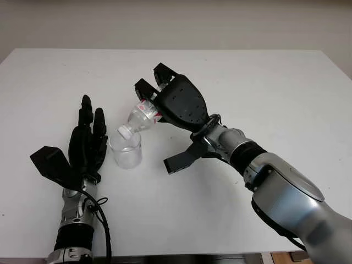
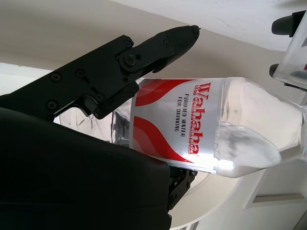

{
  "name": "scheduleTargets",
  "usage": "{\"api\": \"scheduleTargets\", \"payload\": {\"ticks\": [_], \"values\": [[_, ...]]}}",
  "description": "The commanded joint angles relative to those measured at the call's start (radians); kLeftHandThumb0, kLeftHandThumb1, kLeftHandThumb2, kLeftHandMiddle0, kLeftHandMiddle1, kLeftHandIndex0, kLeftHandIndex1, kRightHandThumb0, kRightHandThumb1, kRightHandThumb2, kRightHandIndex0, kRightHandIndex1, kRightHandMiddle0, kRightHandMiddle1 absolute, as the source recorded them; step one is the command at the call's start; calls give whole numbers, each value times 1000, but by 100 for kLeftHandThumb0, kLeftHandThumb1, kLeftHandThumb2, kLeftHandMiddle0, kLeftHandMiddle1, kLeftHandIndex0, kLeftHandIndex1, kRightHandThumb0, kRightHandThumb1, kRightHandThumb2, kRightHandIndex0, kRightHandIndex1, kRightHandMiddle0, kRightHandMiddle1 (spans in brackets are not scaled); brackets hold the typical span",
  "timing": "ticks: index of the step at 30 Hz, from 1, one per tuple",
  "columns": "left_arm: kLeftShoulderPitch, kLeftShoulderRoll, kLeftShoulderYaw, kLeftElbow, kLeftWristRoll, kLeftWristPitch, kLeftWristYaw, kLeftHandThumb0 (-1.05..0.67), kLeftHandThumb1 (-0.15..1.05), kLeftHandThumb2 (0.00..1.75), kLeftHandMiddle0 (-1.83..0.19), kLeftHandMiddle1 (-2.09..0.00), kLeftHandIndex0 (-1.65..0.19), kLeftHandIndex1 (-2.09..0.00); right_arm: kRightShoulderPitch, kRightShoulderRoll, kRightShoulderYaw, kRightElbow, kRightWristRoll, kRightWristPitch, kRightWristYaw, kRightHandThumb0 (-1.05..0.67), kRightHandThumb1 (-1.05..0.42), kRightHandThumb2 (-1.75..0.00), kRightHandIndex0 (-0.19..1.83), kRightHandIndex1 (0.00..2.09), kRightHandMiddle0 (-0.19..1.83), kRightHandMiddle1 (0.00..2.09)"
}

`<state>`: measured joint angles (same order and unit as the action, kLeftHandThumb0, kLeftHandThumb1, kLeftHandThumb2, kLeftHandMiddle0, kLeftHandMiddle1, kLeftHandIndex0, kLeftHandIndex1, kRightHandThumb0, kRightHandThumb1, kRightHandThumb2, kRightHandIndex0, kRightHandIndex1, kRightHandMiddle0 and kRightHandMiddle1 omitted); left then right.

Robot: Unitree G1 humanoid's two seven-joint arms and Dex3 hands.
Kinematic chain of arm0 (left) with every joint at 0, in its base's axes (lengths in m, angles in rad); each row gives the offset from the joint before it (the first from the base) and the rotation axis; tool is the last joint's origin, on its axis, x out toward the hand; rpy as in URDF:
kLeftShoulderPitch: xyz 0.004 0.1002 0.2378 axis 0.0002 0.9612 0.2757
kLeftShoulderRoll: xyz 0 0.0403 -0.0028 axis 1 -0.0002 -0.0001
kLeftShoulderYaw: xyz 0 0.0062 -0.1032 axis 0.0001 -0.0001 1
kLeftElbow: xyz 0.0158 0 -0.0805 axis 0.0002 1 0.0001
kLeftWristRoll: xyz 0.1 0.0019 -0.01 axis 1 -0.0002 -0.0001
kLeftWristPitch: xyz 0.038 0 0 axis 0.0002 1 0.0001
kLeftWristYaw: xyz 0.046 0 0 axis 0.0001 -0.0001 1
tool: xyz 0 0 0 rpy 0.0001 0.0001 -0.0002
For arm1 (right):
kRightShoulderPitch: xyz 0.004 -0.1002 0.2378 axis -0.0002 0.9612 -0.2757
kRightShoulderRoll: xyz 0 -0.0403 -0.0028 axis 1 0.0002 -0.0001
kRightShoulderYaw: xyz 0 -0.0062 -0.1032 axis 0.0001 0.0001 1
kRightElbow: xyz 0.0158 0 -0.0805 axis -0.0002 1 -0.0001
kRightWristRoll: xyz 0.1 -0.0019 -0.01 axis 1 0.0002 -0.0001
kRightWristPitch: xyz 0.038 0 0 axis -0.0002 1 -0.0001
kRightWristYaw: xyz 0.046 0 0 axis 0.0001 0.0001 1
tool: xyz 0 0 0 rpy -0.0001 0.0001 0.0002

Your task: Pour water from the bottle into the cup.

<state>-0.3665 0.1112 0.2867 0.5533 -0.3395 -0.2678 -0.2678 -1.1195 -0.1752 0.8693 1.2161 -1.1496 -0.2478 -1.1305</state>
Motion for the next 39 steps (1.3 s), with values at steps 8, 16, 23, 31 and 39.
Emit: {"api": "scheduleTargets", "payload": {"ticks": [8, 16, 23, 31, 39], "values": [[37, -22, -8, 44, 11, -4, 5, -72, 105, 40, 17, -6, 19, -2, -62, -15, 36, -7, -36, 25, -20, -56, -105, -29, 113, 209, 56, 209], [33, -25, -7, 55, 7, -3, 3, -74, 105, 38, 17, -6, 19, -4, -75, -21, 50, -7, -49, 29, -38, -56, -105, -26, 112, 209, 53, 198], [35, -31, -9, 49, 13, -5, 9, -73, 105, 40, 16, -5, 19, -4, -78, -23, 56, -10, -48, 32, -47, -56, -105, -27, 114, 209, 56, 209], [36, -31, -7, 51, 14, -3, 12, -73, 105, 39, 17, -5, 19, -4, -79, -20, 58, -9, -47, 27, -60, -56, -105, -25, 112, 209, 48, 199], [36, -27, -3, 53, 11, -3, 8, -74, 105, 38, 16, -6, 18, -5, -53, -3, -45, 3, 102, -93, 43, -53, -105, -19, 116, 209, 73, 209]]}}
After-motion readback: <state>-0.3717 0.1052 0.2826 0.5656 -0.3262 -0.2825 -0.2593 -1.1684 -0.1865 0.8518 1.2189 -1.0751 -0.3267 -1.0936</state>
